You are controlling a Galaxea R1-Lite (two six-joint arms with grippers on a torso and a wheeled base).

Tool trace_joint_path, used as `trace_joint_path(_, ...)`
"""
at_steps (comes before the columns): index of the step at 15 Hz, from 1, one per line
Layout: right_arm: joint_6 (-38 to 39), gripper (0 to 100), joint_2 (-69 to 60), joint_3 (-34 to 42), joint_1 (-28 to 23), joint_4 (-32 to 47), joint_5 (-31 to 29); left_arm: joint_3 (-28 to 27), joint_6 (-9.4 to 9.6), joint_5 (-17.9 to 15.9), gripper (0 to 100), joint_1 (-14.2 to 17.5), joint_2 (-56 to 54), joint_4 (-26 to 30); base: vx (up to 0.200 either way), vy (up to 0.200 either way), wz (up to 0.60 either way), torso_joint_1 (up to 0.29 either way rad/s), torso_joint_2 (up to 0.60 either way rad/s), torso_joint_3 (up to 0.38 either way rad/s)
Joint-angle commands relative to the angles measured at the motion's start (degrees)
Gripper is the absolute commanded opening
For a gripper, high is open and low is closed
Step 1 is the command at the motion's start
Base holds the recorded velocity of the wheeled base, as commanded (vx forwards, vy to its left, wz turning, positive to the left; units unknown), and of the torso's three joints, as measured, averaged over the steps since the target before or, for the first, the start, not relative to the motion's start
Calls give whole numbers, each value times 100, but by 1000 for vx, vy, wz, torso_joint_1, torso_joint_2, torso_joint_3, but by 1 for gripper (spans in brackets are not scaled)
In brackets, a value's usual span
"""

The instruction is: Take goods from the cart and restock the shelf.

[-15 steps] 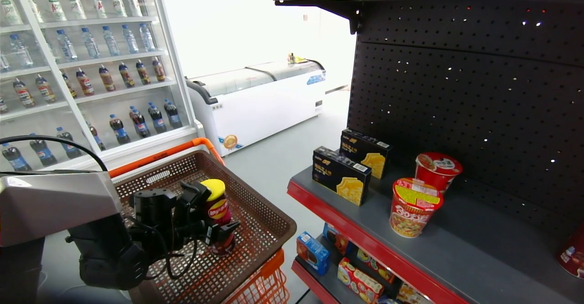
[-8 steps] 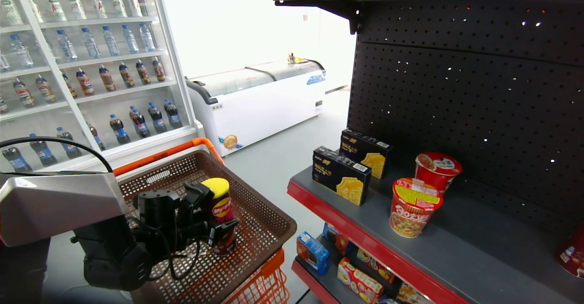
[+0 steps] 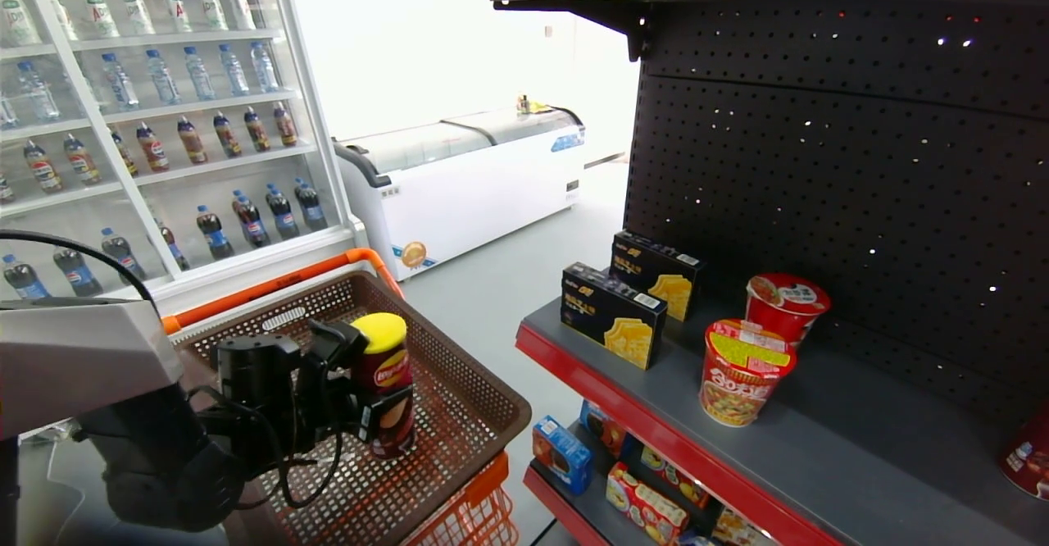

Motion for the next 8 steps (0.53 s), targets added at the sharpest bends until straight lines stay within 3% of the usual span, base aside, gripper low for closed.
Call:
trace_joint_path(1,0,100,7,1,-2,-1,-2,160,-148,142,0,133,-1382,743,0,0,0,0,0,0)
trace_joint_path(3,0,100,7,1,-2,-1,-2,213,-517,309,0,81,-2322,1349,0,0,0,0,0,0)
trace_joint_path(4,0,100,7,1,-2,-1,-2,222,-543,352,0,63,-2419,1385,0,0,0,0,0,0)
trace_joint_path(5,0,100,7,1,-2,-1,-2,222,-728,686,0,-69,-3210,1929,0,0,0,0,0,0)
trace_joint_path(8,0,100,7,1,-2,-1,-2,345,-895,1302,0,-403,-4634,3327,0,0,0,0,0,0)
